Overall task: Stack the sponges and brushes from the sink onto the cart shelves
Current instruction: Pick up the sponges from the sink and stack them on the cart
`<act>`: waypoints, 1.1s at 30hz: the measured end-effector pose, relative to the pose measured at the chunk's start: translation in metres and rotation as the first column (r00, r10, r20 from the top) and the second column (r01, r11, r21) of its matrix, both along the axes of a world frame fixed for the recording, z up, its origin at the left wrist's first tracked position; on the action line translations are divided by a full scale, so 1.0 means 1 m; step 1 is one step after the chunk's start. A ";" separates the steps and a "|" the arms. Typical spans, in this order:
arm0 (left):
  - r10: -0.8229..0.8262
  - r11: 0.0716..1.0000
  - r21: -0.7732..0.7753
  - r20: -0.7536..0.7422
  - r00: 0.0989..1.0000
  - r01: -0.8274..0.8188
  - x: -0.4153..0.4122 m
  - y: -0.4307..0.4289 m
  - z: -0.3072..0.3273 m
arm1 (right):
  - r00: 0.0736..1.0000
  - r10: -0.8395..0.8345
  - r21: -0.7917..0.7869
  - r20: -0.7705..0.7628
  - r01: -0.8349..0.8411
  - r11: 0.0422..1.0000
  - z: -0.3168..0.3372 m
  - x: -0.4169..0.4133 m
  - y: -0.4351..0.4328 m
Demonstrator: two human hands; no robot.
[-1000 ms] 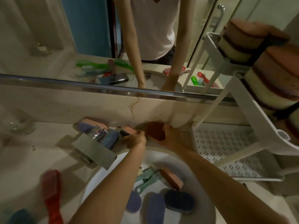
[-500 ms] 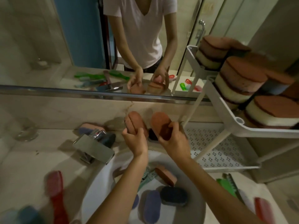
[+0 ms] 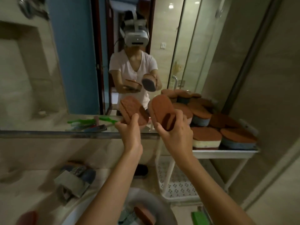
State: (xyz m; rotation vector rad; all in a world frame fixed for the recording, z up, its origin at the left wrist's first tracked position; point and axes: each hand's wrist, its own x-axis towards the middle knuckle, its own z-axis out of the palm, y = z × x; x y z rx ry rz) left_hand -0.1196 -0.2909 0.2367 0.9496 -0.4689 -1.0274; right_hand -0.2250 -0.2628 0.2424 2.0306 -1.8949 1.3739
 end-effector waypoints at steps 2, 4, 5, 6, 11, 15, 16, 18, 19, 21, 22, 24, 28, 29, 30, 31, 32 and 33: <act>-0.031 0.999 -0.023 -0.003 0.999 0.031 -0.021 -0.005 0.018 | 1.000 0.000 -0.032 0.016 0.000 0.999 0.017 -0.023 -0.002; -0.086 0.996 -0.031 0.031 0.996 0.087 -0.046 -0.012 0.034 | 0.999 -0.020 -0.032 0.030 0.021 0.999 0.034 -0.052 -0.006; -0.129 0.991 -0.035 0.049 0.990 0.131 -0.058 -0.015 0.042 | 0.998 -0.046 -0.020 0.034 0.047 0.999 0.041 -0.068 -0.010; -0.177 0.983 -0.035 0.054 0.983 0.179 -0.068 -0.019 0.050 | 0.996 -0.074 -0.004 0.042 0.074 0.997 0.046 -0.083 -0.014; -0.430 0.902 -0.075 -0.105 0.896 0.424 -0.125 -0.038 0.077 | 0.978 -0.184 0.131 0.097 0.170 0.977 0.054 -0.165 -0.048; -0.488 0.871 -0.043 -0.197 0.850 0.490 -0.157 -0.059 0.074 | 0.984 -0.169 0.290 0.051 0.147 0.945 0.047 -0.198 -0.068; -0.492 0.867 -0.026 -0.206 0.846 0.497 -0.161 -0.062 0.071 | 0.987 -0.155 0.313 0.035 0.137 0.940 0.044 -0.200 -0.072; -0.487 0.865 0.004 -0.228 0.843 0.501 -0.164 -0.069 0.065 | 0.991 -0.135 0.329 -0.021 0.135 0.935 0.039 -0.201 -0.076; -0.484 0.866 0.009 -0.240 0.842 0.500 -0.164 -0.071 0.063 | 0.991 -0.126 0.332 -0.054 0.137 0.933 0.036 -0.201 -0.078; -0.496 0.858 0.002 -0.258 0.829 0.514 -0.161 -0.074 0.059 | 0.986 -0.109 0.326 -0.125 0.145 0.934 0.031 -0.199 -0.080; -0.506 0.852 -0.003 -0.260 0.822 0.523 -0.161 -0.074 0.059 | 0.981 -0.106 0.315 -0.161 0.152 0.937 0.029 -0.198 -0.080; -0.516 0.847 -0.006 -0.258 0.817 0.532 -0.161 -0.074 0.059 | 0.970 -0.098 0.293 -0.222 0.162 0.942 0.028 -0.198 -0.081; -0.520 0.844 -0.002 -0.246 0.818 0.536 -0.162 -0.073 0.058 | 0.938 -0.060 0.348 -0.340 0.185 0.919 0.032 -0.193 -0.081; -0.522 0.844 -0.003 -0.239 0.819 0.537 -0.162 -0.073 0.058 | 0.926 -0.052 0.368 -0.375 0.200 0.908 0.034 -0.192 -0.081; -0.524 0.843 -0.005 -0.236 0.818 0.538 -0.162 -0.072 0.057 | 0.919 -0.038 0.399 -0.393 0.208 0.893 0.034 -0.192 -0.081; -0.526 0.842 -0.003 -0.230 0.819 0.540 -0.162 -0.072 0.058 | 0.910 -0.013 0.437 -0.414 0.211 0.874 0.035 -0.192 -0.082; -0.530 0.839 -0.002 -0.226 0.817 0.544 -0.161 -0.072 0.058 | 0.896 0.026 0.484 -0.443 0.214 0.848 0.034 -0.194 -0.084; -0.536 0.836 -0.001 -0.215 0.816 0.549 -0.161 -0.071 0.059 | 0.882 0.061 0.517 -0.467 0.216 0.828 0.035 -0.196 -0.084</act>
